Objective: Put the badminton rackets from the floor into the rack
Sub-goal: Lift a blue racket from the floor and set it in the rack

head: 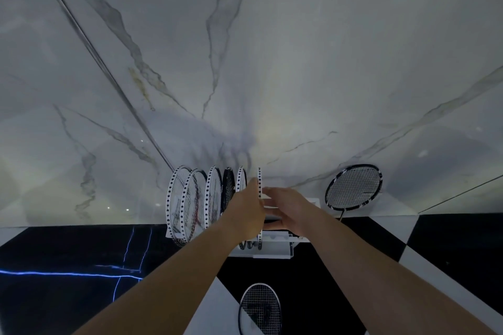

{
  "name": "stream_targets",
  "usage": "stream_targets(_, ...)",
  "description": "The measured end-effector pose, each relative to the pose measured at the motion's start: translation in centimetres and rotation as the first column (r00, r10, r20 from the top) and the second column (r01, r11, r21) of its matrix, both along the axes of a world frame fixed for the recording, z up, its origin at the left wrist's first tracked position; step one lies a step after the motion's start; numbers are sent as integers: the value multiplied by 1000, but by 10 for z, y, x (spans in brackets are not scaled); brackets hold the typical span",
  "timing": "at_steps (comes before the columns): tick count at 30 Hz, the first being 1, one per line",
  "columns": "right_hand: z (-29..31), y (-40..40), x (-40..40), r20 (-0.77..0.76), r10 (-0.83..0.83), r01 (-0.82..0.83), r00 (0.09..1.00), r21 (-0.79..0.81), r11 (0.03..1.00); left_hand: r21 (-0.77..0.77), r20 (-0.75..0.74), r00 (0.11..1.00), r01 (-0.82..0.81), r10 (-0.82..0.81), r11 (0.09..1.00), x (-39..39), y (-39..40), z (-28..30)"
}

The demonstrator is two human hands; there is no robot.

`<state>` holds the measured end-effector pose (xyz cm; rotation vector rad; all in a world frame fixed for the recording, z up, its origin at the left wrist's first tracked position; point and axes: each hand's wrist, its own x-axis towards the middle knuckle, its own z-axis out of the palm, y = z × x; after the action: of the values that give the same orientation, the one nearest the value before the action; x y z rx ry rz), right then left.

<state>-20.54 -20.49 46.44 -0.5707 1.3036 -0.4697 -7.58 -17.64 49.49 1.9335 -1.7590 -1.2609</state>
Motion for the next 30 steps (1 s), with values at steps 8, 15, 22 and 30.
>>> stream_targets(8, 17, 22, 0, -117, -66, 60, 991, -52, 997, -63, -28, 999, 14, -16, 998, 11, 7, 16)
stream_targets(15, 7, 61, -20, -127, -211, 197, 969, -110, 974, -199, -53, 996, -81, 71, 977, 22, 14, 39)
stream_targets(22, -38, 113, -60, -170, -108, 83, 980, -149, 985, -221, -237, 957, -220, 166, 950, 14, 90, 11)
stream_targets(30, -144, 217, -117, -272, -28, 30, 962, 1, 1000, -49, -392, 812, -488, 433, 871, -2, 200, -138)
